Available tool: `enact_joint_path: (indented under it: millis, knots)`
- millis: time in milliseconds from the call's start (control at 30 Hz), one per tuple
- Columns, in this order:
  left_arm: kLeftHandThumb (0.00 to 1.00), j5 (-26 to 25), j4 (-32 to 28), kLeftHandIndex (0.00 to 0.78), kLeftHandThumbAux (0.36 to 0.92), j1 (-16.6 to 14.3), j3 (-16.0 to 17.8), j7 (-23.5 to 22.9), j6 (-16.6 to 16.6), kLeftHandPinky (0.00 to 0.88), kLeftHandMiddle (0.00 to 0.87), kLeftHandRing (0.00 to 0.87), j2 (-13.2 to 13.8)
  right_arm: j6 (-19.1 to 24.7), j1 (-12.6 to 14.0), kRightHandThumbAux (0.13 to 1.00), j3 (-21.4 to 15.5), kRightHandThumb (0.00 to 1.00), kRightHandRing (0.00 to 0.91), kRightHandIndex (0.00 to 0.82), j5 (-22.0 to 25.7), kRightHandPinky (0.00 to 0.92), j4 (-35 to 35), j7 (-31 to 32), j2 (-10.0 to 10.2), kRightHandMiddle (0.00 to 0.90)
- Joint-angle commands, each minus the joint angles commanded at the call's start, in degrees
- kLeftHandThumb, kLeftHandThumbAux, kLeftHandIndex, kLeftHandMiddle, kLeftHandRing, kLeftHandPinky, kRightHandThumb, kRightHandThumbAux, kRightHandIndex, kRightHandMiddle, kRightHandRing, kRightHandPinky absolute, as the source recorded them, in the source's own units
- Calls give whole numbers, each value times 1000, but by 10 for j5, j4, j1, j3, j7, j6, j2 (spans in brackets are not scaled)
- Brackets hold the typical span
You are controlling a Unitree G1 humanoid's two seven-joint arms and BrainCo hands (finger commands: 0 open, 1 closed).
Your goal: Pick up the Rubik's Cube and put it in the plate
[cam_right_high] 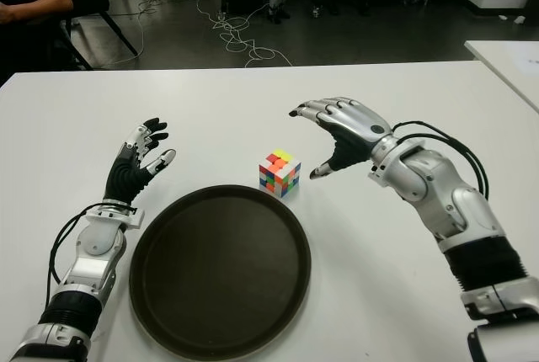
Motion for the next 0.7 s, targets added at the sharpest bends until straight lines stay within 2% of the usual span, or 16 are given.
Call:
enact_joint_path:
  millis: [200,700]
  knots:
    - [92,0,3,113,561,-2,-1,-1,-4,119,168,154,-1,4,-16,761,18,0,144,124,-1,125,13,28,6,152]
    - [90,4,-1,109,556,0,-1,6,-3,127,172,167,-1,-8,-37,760,44,0,144,136,-12,125,19,55,0,150]
